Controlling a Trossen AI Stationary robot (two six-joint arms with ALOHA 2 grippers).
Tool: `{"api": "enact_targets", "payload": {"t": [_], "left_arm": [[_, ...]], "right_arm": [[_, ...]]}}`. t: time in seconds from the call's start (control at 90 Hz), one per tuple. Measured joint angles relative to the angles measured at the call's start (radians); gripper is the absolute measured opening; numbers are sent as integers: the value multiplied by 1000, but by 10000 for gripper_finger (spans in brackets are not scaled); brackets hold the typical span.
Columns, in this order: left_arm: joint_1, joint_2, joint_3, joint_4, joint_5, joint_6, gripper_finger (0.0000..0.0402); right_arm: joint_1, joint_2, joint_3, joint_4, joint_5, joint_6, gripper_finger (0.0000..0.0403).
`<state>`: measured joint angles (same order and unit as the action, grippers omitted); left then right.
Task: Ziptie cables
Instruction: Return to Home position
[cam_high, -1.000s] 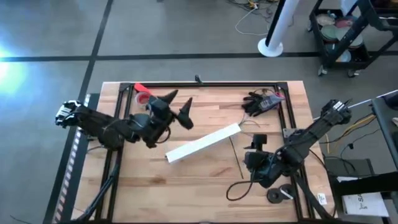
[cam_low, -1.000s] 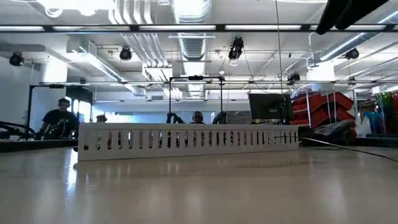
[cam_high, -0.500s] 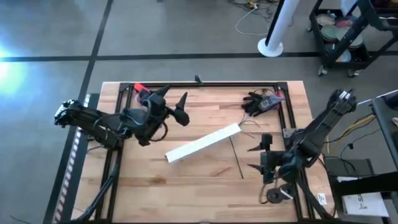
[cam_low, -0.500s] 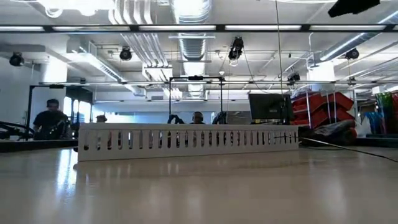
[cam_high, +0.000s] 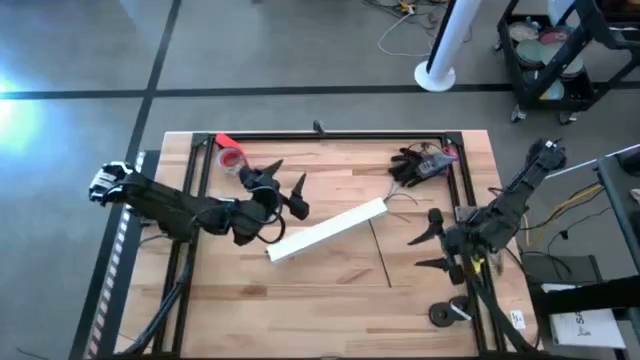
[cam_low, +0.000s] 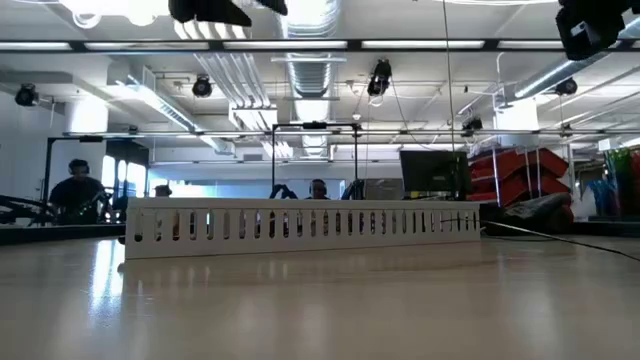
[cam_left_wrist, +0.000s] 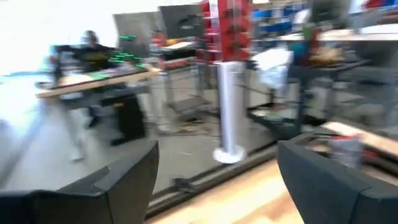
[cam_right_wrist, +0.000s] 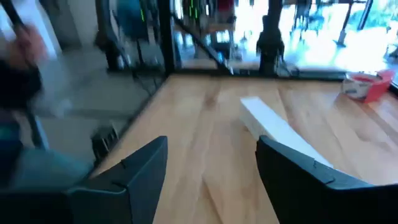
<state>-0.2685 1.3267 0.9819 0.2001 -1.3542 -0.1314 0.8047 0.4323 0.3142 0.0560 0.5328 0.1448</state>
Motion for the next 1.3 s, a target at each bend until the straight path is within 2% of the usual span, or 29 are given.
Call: {"api": "enact_targets", "payload": {"t": [0.1, 0.178, 0.256, 0.422, 0.478, 0.544, 0.622, 0.744, 0.811, 0.944, 1.144, 1.211, 1.3], "left_arm": [[-21, -32, -57, 1, -66, -9, 309], [-25, -67, -113, 2, -76, -23, 309], [-23, -110, -178, 1, -78, -58, 309], [-15, -223, -281, 9, -115, -149, 309], [-12, -268, -305, 10, -145, -145, 309], [-13, -317, -327, 8, -142, -113, 309], [-12, -376, -348, 11, -83, -74, 309], [-10, -443, -381, 10, 133, 1, 309], [-13, -465, -400, 7, 198, 19, 309], [8, -473, -423, 55, 142, 34, 309], [11, -470, -424, 59, 117, 33, 309], [3, -469, -424, 50, 141, 7, 309], [-21, -477, -433, 12, 224, -31, 309]], "right_arm": [[-4, -112, -53, 119, -80, -100, 222], [-25, -190, -85, 157, -142, -185, 226], [-66, -265, -112, 165, -126, -215, 231], [-215, -374, -156, 157, 16, -136, 241], [-269, -392, -168, 139, 12, -112, 244], [-327, -412, -178, 83, -43, -95, 248], [-389, -428, -187, 52, -86, -85, 252], [-485, -433, -188, 50, -87, -100, 256], [-537, -431, -175, 46, -88, -117, 259], [-637, -433, -142, -2, -87, -128, 264], [-691, -433, -169, -105, -87, -68, 272], [-697, -432, -199, -96, -87, -26, 275], [-702, -432, -241, -63, -88, 26, 279]]}}
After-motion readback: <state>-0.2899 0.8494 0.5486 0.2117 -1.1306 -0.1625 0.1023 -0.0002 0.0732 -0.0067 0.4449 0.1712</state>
